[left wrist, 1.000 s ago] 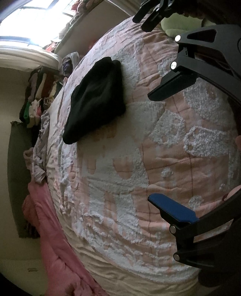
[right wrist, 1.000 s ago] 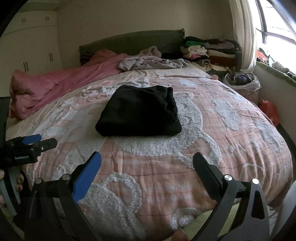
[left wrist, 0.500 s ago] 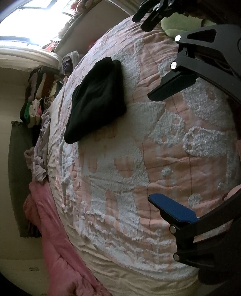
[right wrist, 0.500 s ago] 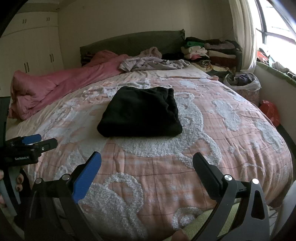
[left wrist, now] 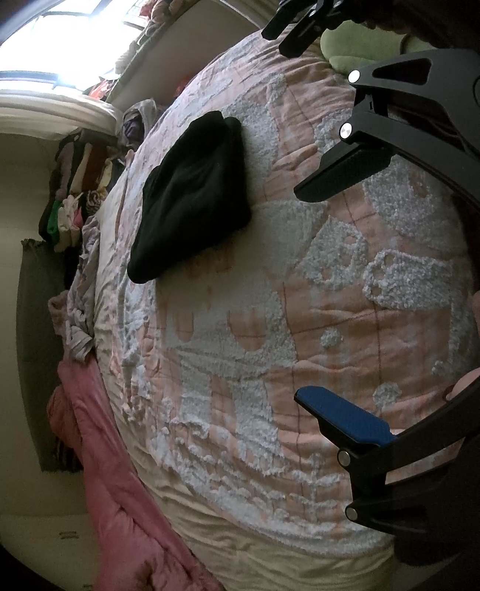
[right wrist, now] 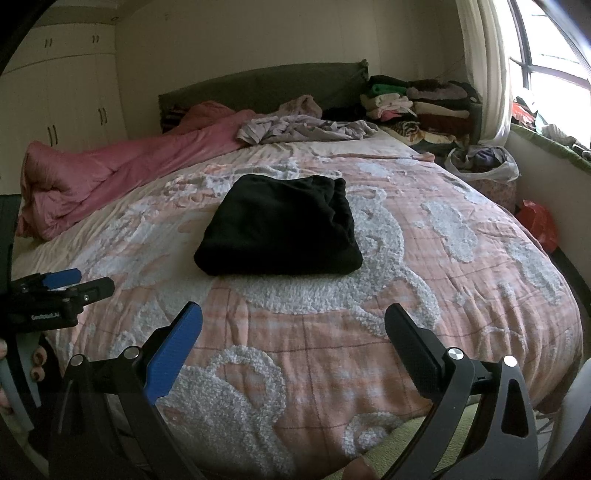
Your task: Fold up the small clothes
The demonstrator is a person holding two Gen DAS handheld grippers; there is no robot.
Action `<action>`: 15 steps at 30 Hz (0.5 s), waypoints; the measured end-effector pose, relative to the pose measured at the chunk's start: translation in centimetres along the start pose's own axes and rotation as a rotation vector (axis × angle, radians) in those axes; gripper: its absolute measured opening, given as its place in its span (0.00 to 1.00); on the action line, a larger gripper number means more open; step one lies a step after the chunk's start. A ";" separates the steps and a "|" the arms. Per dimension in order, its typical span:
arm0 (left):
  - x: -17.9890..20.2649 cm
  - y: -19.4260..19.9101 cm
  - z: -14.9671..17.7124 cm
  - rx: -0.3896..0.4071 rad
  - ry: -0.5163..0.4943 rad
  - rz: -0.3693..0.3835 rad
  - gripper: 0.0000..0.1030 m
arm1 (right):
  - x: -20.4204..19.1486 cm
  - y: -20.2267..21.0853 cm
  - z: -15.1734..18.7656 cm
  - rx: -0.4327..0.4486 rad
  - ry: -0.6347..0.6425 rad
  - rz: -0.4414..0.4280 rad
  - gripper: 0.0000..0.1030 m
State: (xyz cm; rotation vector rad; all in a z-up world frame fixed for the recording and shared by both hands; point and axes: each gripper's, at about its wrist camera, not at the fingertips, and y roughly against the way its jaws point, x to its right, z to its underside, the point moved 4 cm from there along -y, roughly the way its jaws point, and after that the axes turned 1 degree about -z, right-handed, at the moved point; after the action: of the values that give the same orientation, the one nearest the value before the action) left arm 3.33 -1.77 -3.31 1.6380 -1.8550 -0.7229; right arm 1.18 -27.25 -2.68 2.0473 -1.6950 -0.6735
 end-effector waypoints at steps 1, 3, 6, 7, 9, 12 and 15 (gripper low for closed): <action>0.0 0.0 0.0 -0.001 0.001 0.001 0.91 | 0.0 0.0 0.0 0.000 0.000 -0.003 0.96; 0.0 0.0 0.0 0.002 -0.001 -0.001 0.91 | 0.0 0.0 0.0 0.002 0.002 0.000 0.96; 0.0 0.0 0.0 0.001 -0.001 0.001 0.91 | 0.0 -0.1 0.0 0.001 0.001 0.001 0.96; 0.0 0.0 0.0 0.001 -0.001 -0.001 0.91 | 0.0 -0.1 0.0 0.000 0.000 0.001 0.96; 0.0 0.1 0.0 0.000 -0.001 0.000 0.91 | 0.1 -0.1 0.1 -0.002 0.001 0.002 0.96; 0.0 0.1 0.0 0.001 -0.001 -0.002 0.91 | 0.1 0.1 -0.1 -0.001 -0.002 0.001 0.96; 0.0 0.2 -0.1 0.003 -0.002 -0.003 0.91 | 0.1 0.1 -0.1 -0.001 -0.001 0.001 0.96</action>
State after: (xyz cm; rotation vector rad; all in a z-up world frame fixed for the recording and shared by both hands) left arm 3.27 -1.71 -3.15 1.6426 -1.8573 -0.7234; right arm 1.17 -27.34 -2.60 2.0454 -1.6956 -0.6752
